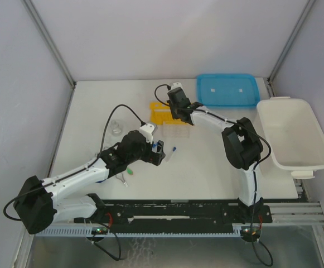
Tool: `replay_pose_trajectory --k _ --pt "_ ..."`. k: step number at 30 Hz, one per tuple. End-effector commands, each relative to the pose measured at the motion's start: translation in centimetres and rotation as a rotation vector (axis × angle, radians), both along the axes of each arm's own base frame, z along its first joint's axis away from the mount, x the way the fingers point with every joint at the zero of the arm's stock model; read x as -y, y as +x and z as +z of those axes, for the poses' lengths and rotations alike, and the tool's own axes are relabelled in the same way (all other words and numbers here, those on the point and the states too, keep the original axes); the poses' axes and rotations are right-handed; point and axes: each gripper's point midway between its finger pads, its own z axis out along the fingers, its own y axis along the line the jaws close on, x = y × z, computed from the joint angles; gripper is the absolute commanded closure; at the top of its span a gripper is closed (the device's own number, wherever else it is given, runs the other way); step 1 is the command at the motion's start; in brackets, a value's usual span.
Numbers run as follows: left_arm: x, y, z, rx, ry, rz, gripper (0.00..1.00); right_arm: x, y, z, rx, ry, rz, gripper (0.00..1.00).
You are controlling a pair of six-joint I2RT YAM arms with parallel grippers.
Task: Organize the chemistry lab equipment
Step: Insert the test tube into the slot of the test tube rack.
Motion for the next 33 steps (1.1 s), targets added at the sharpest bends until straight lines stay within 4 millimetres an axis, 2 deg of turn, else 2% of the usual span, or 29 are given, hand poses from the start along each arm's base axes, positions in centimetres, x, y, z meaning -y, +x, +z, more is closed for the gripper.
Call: replay_pose_trajectory --k 1,4,7,9,16,20,26,30,33 --pt "0.1 0.3 0.7 0.019 -0.033 0.006 0.00 -1.0 1.3 2.3 0.060 0.061 -0.006 1.00" --pt "0.2 0.2 0.7 0.017 -0.033 0.004 0.00 -1.1 1.3 1.9 0.051 0.056 -0.002 0.99" --pt "0.2 0.3 0.6 0.016 -0.030 0.005 0.00 -1.1 1.2 1.9 0.046 0.055 -0.001 0.81" --pt "0.2 0.3 0.6 0.015 -0.030 0.005 0.00 -1.2 1.1 2.2 0.052 0.052 -0.004 0.75" --pt "0.2 0.3 0.6 0.014 -0.030 0.004 0.00 -0.8 0.6 4.8 0.098 0.064 -0.011 0.71" --pt "0.3 0.3 0.7 0.014 -0.032 0.003 0.00 -0.6 0.0 7.0 0.132 0.078 -0.009 0.71" --pt "0.3 0.4 0.6 0.012 -0.030 0.004 0.00 -0.1 -1.9 11.6 0.198 0.109 -0.003 0.71" --pt "0.6 0.4 0.7 0.009 -0.033 -0.003 0.00 1.1 -3.9 14.7 0.237 0.142 -0.021 0.72" --pt "0.9 0.6 1.3 0.017 -0.046 -0.007 0.01 2.8 -6.1 16.8 0.262 0.174 -0.056 0.72"
